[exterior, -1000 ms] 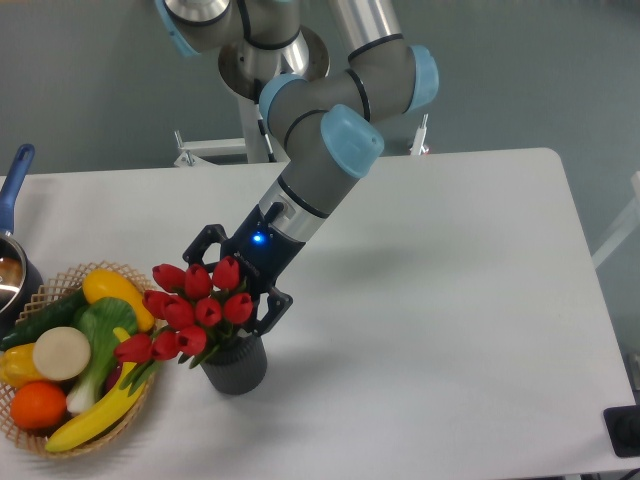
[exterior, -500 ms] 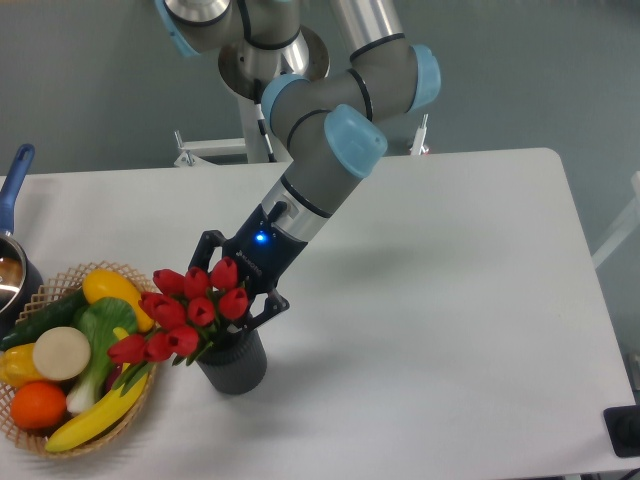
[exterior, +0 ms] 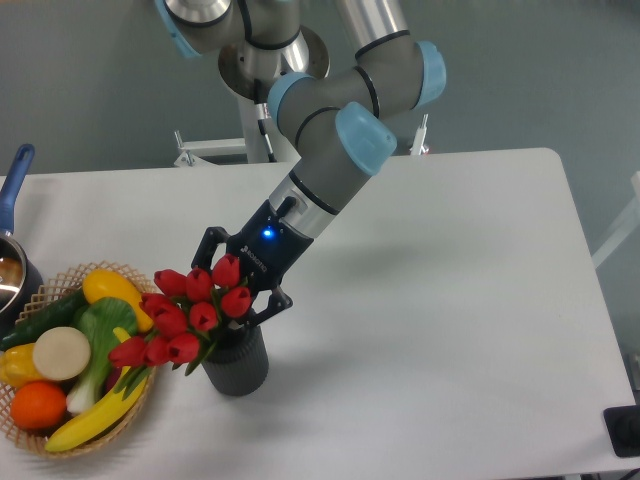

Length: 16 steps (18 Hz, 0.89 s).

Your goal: Pick up the flowers from the vase

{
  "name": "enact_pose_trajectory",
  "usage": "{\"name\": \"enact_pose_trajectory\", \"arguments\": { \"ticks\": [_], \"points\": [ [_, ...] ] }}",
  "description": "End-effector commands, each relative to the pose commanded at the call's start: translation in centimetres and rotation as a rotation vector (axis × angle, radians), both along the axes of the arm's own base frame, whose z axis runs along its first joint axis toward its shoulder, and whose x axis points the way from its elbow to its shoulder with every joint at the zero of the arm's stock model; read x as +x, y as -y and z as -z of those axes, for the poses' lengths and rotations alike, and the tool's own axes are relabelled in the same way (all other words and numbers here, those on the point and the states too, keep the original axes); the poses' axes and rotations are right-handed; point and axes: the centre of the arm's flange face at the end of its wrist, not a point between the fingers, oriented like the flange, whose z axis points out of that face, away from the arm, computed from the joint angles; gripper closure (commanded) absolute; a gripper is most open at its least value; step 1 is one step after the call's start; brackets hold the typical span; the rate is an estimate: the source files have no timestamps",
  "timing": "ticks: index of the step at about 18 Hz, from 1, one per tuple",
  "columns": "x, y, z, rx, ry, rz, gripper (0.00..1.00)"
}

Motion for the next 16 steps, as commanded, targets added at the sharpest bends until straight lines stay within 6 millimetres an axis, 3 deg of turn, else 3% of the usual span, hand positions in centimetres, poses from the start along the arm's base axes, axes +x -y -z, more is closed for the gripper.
{"name": "enact_pose_trajectory", "arguments": {
  "ticks": [7,16],
  "points": [
    [-0.8,0.9,-1.9,0.066,0.022,-0.006,0.44],
    [-2.8,3.6,-6.1,0.2,0.089,-0.04,0.44]
  ]
}}
